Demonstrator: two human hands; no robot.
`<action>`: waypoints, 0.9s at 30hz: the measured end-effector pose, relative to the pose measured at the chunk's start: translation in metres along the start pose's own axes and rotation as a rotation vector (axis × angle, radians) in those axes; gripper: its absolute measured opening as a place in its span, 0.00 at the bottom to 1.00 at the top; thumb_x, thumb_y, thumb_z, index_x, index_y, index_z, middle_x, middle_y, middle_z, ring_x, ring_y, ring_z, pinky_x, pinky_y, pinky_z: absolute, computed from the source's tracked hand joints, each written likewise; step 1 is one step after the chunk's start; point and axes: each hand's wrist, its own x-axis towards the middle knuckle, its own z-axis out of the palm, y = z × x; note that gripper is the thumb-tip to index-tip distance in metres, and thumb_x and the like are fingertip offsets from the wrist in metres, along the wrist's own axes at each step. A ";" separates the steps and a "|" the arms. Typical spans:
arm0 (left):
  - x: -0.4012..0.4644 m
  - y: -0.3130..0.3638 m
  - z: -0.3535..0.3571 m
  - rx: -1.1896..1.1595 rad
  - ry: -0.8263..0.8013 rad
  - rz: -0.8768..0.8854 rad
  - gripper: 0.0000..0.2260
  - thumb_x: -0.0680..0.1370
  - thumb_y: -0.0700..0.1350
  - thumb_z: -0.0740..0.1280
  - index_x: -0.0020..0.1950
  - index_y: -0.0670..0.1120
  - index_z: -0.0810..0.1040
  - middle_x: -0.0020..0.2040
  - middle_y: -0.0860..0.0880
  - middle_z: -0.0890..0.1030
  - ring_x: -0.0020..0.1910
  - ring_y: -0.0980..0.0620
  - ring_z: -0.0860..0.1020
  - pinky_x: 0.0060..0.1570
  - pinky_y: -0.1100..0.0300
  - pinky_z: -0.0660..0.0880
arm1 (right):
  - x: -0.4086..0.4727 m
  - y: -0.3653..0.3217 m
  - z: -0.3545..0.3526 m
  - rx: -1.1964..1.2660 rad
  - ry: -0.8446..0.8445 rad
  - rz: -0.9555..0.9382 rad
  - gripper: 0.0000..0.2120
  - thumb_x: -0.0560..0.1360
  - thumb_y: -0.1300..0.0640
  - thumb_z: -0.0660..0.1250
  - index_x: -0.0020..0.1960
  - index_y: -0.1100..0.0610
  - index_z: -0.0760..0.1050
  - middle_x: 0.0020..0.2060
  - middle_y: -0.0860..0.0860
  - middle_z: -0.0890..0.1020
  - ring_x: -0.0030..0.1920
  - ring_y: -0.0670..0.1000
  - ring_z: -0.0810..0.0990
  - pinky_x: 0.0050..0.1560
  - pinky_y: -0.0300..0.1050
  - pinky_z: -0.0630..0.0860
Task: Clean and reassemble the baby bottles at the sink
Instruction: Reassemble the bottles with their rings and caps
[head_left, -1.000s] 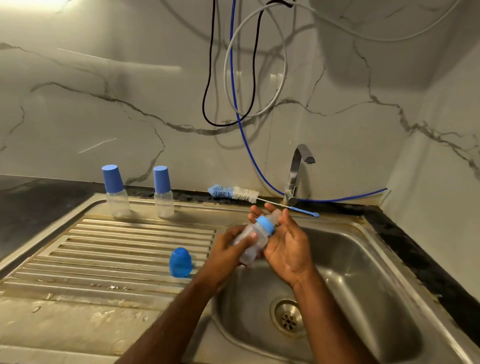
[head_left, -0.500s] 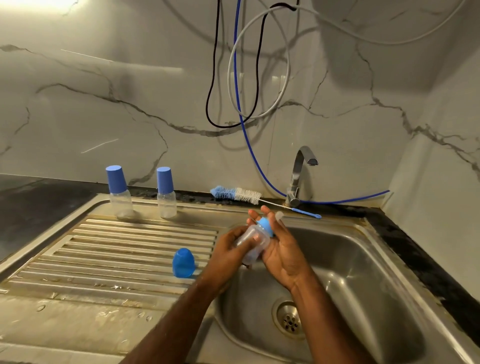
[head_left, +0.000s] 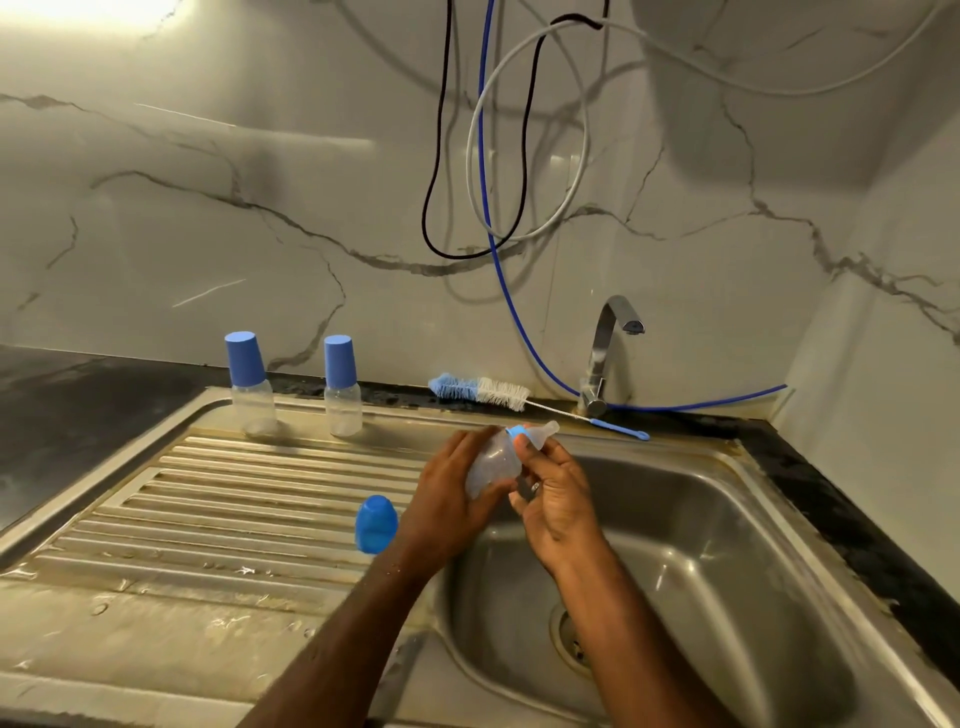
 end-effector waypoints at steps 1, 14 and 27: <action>0.000 0.001 -0.002 0.024 0.009 0.014 0.27 0.76 0.52 0.74 0.73 0.51 0.70 0.64 0.58 0.73 0.60 0.67 0.73 0.56 0.76 0.69 | -0.001 0.001 0.004 -0.007 0.014 -0.009 0.18 0.66 0.55 0.76 0.55 0.54 0.81 0.51 0.53 0.85 0.59 0.55 0.80 0.67 0.57 0.70; -0.032 -0.038 -0.123 -0.254 0.380 -0.377 0.20 0.73 0.45 0.78 0.64 0.49 0.80 0.55 0.49 0.83 0.55 0.52 0.82 0.55 0.53 0.80 | -0.006 0.066 0.038 -1.150 -0.458 -0.126 0.30 0.68 0.49 0.79 0.65 0.40 0.69 0.60 0.46 0.79 0.56 0.46 0.77 0.57 0.46 0.79; -0.024 -0.053 -0.102 -0.004 0.131 -0.297 0.28 0.68 0.42 0.81 0.67 0.51 0.78 0.60 0.56 0.81 0.58 0.67 0.76 0.57 0.73 0.68 | 0.014 0.047 0.029 -0.584 0.037 -0.408 0.17 0.72 0.54 0.77 0.56 0.50 0.73 0.48 0.51 0.84 0.43 0.43 0.84 0.41 0.40 0.81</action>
